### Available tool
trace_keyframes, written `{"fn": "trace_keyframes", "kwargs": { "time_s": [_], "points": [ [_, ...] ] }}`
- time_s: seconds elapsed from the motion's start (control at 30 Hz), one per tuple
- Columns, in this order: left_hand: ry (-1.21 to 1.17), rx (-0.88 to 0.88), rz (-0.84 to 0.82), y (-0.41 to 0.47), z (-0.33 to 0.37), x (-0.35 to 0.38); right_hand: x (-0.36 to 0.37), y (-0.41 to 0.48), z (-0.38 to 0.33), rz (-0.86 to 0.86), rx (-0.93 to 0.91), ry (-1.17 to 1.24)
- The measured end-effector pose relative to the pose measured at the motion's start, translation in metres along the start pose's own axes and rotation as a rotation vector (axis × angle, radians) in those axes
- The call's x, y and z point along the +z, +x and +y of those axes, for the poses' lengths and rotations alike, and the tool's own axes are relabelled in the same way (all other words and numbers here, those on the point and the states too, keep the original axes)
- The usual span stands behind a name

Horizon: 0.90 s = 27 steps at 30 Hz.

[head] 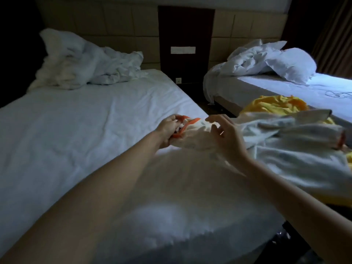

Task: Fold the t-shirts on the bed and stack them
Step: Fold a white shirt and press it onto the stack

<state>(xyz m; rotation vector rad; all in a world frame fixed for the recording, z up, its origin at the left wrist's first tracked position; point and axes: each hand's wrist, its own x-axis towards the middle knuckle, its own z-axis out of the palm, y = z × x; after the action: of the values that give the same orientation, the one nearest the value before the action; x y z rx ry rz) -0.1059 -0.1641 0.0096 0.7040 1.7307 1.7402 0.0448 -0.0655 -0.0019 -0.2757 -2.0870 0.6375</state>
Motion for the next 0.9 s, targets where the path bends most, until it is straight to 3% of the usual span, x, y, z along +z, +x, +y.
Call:
{"fn": "trace_keyframes", "kwargs": {
  "time_s": [0.1, 0.2, 0.33, 0.5, 0.63, 0.73, 0.83, 0.9],
  "points": [
    [0.333, 0.045, 0.021, -0.035, 0.002, -0.076, 0.033, 0.005, -0.025, -0.127, 0.126, -0.045],
    [0.719, 0.047, 0.036, -0.076, 0.000, -0.141, 0.072, 0.008, -0.053, -0.514, 0.143, -0.121],
    [0.812, 0.040, 0.016, -0.123, -0.007, -0.195, 0.143, -0.005, -0.104, -0.843, 0.005, -0.096],
    [1.116, 0.027, -0.047, -0.164, 0.005, -0.252, 0.190, -0.020, -0.150, -1.052, 0.006, -0.128],
    [1.347, 0.016, -0.110, -0.201, 0.016, -0.292, 0.191, -0.009, -0.185, -1.065, -0.057, -0.041],
    [1.323, 0.077, -0.092, -0.215, 0.012, -0.310, 0.182, -0.006, -0.210, -1.201, 0.027, 0.117],
    [1.060, 0.184, 0.043, -0.224, 0.011, -0.309, 0.181, -0.013, -0.224, -1.345, -0.028, -0.125],
    [0.768, 0.196, 0.117, -0.233, 0.018, -0.299, 0.180, -0.017, -0.228, -1.331, -0.085, -0.270]
  ]
}}
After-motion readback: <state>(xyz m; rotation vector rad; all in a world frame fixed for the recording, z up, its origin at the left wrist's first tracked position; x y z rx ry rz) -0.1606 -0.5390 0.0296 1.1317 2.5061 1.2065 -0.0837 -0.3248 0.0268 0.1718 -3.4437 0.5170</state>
